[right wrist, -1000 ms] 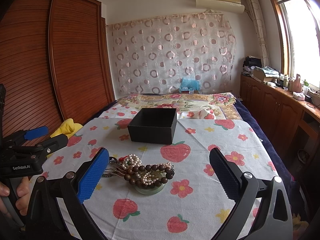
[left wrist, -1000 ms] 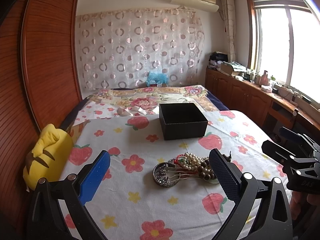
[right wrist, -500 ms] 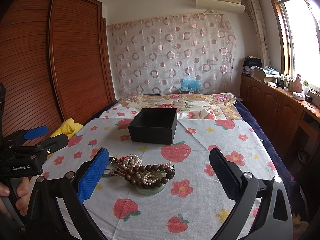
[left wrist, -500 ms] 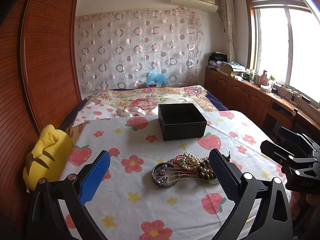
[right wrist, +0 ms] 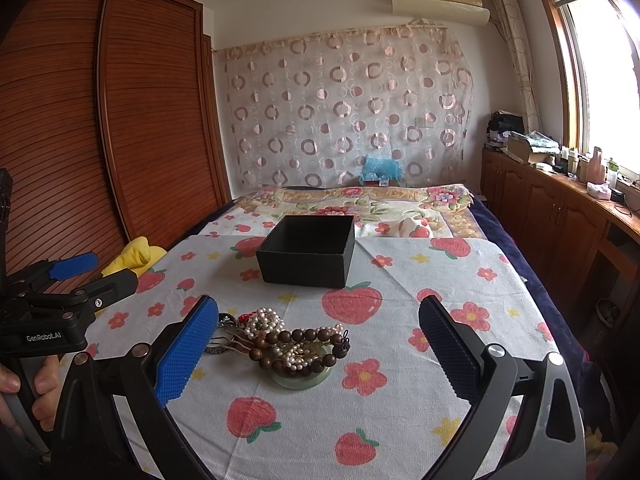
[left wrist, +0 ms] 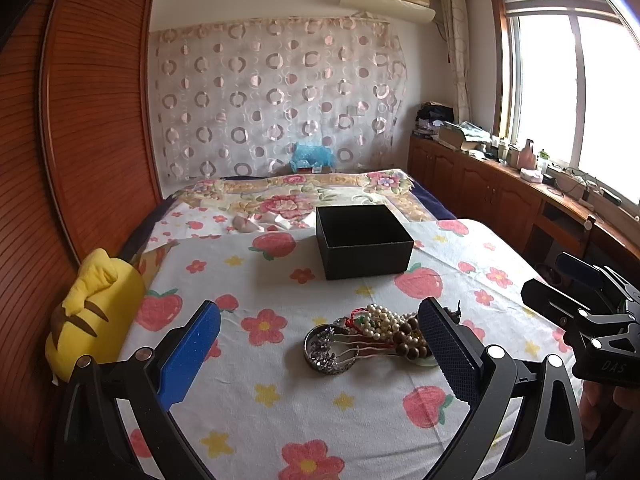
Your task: Organize jewelry
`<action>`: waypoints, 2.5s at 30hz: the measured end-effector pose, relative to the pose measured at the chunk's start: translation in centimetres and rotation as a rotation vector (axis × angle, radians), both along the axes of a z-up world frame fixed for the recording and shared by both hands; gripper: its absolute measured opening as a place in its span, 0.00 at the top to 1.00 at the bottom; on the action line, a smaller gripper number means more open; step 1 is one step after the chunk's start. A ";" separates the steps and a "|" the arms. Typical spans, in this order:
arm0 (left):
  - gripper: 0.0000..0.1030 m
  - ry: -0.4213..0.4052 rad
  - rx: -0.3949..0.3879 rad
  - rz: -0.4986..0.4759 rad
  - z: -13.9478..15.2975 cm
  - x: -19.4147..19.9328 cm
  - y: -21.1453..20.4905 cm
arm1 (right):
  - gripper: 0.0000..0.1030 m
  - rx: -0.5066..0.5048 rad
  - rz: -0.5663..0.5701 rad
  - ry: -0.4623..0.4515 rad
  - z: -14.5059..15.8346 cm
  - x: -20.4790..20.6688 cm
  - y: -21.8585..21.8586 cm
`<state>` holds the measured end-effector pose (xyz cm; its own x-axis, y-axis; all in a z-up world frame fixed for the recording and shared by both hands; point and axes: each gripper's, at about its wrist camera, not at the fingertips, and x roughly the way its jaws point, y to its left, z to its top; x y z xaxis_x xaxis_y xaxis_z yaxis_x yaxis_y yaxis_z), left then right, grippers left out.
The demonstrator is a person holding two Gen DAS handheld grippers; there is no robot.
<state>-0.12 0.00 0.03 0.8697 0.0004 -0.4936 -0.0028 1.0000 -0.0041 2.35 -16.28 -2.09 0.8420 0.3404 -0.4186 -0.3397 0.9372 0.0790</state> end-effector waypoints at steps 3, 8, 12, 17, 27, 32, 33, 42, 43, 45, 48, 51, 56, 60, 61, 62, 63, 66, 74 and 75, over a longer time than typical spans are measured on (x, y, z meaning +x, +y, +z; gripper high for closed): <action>0.07 0.000 0.001 0.000 0.0 0.0 0.0 | 0.02 0.000 0.001 -0.001 0.0 0.0 0.0; 0.07 0.000 0.001 0.001 0.0 0.0 0.0 | 0.02 0.001 0.001 -0.001 0.1 0.0 0.0; 0.07 0.000 0.001 0.001 0.0 0.0 0.0 | 0.02 0.002 0.001 0.000 0.1 0.0 0.0; 0.07 -0.001 0.001 0.001 0.0 0.0 0.0 | 0.02 0.002 0.001 0.000 0.1 0.0 0.0; 0.07 0.011 0.000 0.002 0.8 0.0 -0.2 | 0.02 0.002 0.000 0.004 -0.1 0.1 -0.2; 0.07 0.036 -0.003 0.000 0.4 0.3 -0.2 | 0.02 0.001 0.002 0.015 -0.3 0.3 0.4; 0.07 0.043 -0.003 -0.002 -0.2 0.7 -1.1 | 0.02 0.000 0.004 0.017 -0.4 0.4 0.5; 0.07 0.135 0.000 -0.008 -3.6 2.1 0.8 | 0.02 -0.010 0.014 0.047 -2.1 0.8 0.4; 0.07 0.144 -0.003 -0.012 -4.0 2.2 1.0 | 0.02 -0.011 0.015 0.049 -2.4 0.8 0.3; 0.07 0.165 -0.009 -0.021 -4.7 2.6 1.1 | 0.02 -0.016 0.019 0.058 -2.8 1.0 0.4; 0.07 0.195 -0.027 -0.042 -5.4 3.0 1.4 | 0.03 -0.019 0.026 0.076 -3.7 1.3 0.2; 0.07 0.216 -0.050 -0.063 -6.0 3.6 1.4 | 0.09 -0.029 0.039 0.104 -4.6 1.7 0.2; 0.08 0.234 -0.011 -0.095 -6.6 4.3 0.6 | 0.11 -0.049 0.054 0.134 -5.9 2.0 0.7; 0.24 0.279 0.013 -0.132 -7.7 5.0 -0.2 | 0.11 -0.066 0.059 0.143 -6.5 2.2 0.9; 0.26 0.290 0.023 -0.140 -7.8 5.1 -0.4 | 0.11 -0.067 0.059 0.145 -6.6 2.2 0.8; 0.28 0.301 0.039 -0.146 -8.2 5.3 -0.7 | 0.11 -0.067 0.059 0.148 -6.7 2.3 0.8; 0.28 0.307 0.053 -0.148 -8.4 5.4 -0.8 | 0.11 -0.067 0.058 0.150 -6.7 2.3 0.7; 0.28 0.331 0.125 -0.147 -9.1 6.0 -1.2 | 0.11 -0.073 0.057 0.155 -6.9 2.5 0.5; 0.28 0.344 0.214 -0.176 -9.5 7.3 -2.2 | 0.11 -0.075 0.058 0.169 -7.1 2.8 0.3; 0.28 0.346 0.227 -0.178 -9.7 7.5 -2.4 | 0.11 -0.077 0.059 0.169 -7.1 2.8 0.3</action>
